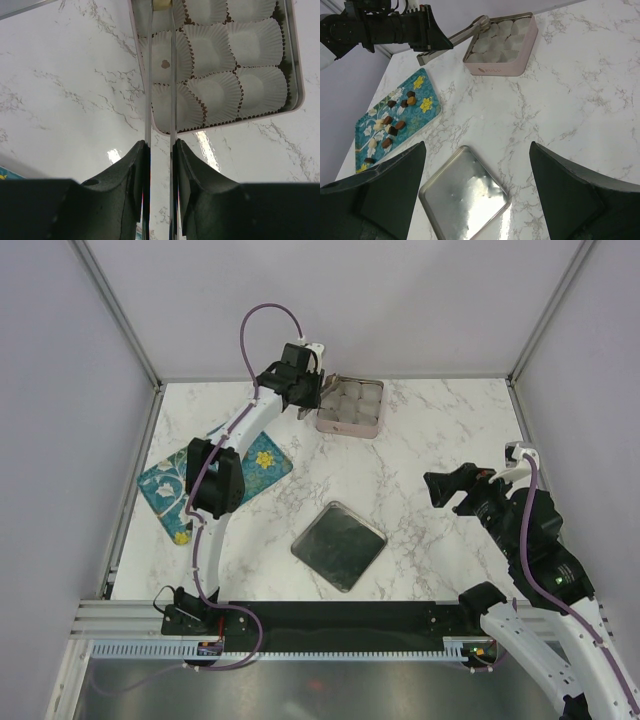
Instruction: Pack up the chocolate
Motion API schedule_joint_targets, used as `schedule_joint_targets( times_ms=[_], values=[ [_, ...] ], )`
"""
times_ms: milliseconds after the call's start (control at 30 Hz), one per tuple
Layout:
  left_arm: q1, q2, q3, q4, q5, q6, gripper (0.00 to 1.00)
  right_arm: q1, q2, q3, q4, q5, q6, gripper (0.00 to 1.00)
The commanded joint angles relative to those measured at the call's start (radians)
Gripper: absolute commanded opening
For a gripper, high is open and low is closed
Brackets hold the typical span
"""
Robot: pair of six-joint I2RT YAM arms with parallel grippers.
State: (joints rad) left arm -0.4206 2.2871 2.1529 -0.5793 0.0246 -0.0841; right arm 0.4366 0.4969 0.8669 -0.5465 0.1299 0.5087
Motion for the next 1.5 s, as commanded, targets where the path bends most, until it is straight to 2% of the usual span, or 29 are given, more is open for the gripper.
schedule_joint_targets(
  times_ms=[0,167,500,700,967,1100,1467],
  values=[
    [-0.007,0.002,0.010,0.059,-0.020,0.043,0.36,0.007,0.008,0.034,0.013,0.019,-0.002,0.93],
    [-0.009,0.003,0.010,0.061,-0.020,0.049,0.41,0.005,0.011,0.034,0.014,0.020,-0.002,0.93],
    [-0.014,-0.029,0.005,0.056,-0.064,0.057,0.42,0.005,0.015,0.035,0.020,0.013,-0.001,0.93],
    [-0.030,-0.187,-0.074,0.056,-0.094,0.052,0.42,0.005,0.016,0.040,0.019,0.007,-0.002,0.93],
    [-0.029,-0.498,-0.370,0.042,-0.222,-0.025,0.42,0.004,-0.001,0.004,0.020,-0.007,-0.001,0.93],
    [-0.017,-0.615,-0.497,-0.039,-0.278,-0.068,0.42,0.005,-0.008,-0.008,0.029,-0.030,0.002,0.93],
    [0.082,-0.876,-0.849,-0.183,-0.236,-0.175,0.43,0.004,-0.032,-0.037,0.049,-0.081,0.017,0.93]
  ],
)
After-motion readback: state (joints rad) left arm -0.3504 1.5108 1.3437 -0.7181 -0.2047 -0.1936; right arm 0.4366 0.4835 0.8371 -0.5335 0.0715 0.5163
